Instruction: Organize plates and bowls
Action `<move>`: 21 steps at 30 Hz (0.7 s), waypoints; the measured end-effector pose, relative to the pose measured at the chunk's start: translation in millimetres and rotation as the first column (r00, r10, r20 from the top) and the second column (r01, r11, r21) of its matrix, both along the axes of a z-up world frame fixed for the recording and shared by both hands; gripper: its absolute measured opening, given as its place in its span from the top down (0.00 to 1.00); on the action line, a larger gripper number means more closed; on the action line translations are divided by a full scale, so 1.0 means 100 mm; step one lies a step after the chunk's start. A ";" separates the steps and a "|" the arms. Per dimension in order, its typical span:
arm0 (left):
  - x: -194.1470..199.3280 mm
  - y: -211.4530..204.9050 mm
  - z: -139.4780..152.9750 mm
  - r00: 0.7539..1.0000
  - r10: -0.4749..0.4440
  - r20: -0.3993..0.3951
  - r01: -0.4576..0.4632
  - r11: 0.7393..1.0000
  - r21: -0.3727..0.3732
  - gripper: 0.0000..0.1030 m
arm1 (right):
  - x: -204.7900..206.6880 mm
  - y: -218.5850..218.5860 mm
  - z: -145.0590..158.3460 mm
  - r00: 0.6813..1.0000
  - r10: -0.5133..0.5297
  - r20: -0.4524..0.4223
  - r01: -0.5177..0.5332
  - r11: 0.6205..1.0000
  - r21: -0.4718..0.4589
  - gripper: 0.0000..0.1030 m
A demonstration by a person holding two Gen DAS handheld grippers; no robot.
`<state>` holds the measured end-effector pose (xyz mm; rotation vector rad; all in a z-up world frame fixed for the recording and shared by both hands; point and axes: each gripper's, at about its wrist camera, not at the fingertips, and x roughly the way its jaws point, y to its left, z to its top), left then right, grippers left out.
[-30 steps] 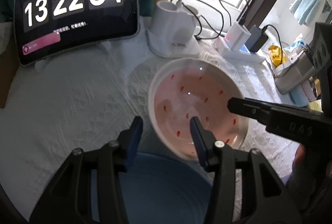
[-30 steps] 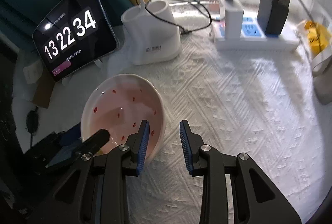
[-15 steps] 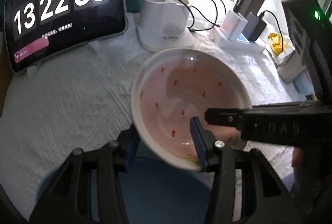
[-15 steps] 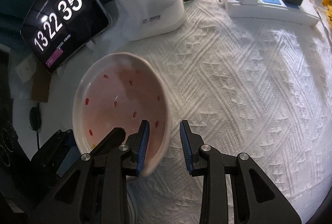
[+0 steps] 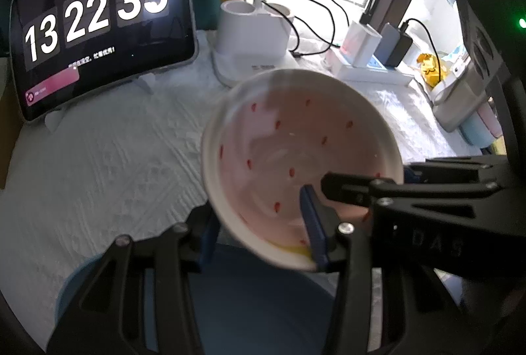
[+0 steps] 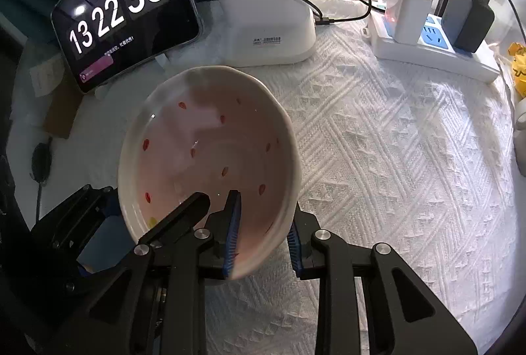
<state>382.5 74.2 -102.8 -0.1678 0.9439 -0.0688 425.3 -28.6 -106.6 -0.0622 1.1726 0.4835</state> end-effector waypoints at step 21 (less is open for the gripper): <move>-0.32 -0.04 0.39 0.993 0.007 0.118 -0.005 1.000 -0.014 0.54 | -0.30 -0.20 0.41 0.993 -0.001 0.122 -0.008 0.997 0.079 0.73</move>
